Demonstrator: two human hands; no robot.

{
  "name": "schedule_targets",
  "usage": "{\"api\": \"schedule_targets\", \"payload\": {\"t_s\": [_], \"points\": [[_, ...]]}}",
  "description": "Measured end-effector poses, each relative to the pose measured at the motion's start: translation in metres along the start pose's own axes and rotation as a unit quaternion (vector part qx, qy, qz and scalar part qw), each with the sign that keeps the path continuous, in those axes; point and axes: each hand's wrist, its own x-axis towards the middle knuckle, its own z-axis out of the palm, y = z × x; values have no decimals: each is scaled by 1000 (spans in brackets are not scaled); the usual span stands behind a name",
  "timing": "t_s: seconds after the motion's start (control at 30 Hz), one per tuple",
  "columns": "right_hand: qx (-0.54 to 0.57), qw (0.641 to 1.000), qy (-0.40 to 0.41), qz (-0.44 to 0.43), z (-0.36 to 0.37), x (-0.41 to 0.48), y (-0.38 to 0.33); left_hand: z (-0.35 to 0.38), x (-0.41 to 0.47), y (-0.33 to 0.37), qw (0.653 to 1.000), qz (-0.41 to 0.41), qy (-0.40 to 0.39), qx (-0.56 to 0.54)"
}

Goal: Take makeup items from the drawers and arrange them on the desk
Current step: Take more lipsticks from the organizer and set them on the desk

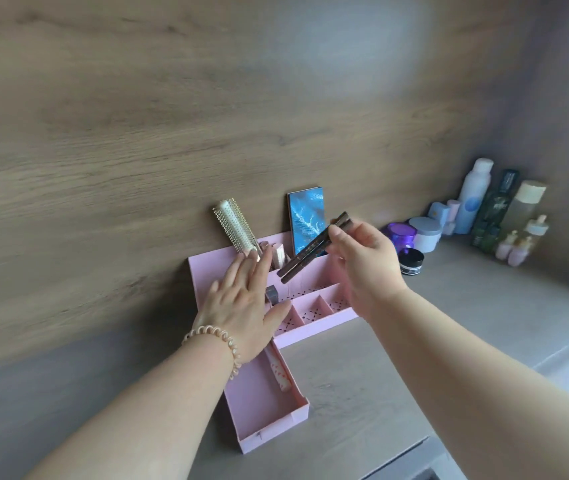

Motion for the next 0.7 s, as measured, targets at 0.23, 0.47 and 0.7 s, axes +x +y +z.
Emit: {"api": "schedule_targets", "payload": {"t_s": [0.23,0.47,0.7], "points": [[-11,998,12,59,-32,-90,-18,-17,-53,10,972,201,107,-60],[-25,996,73,38,-44,-191,-65,-63,-116,72,955,210,48,-205],[-130,974,183,-8,-103,-309,-141,-121,-186,151,877,248,-146,-385]]}}
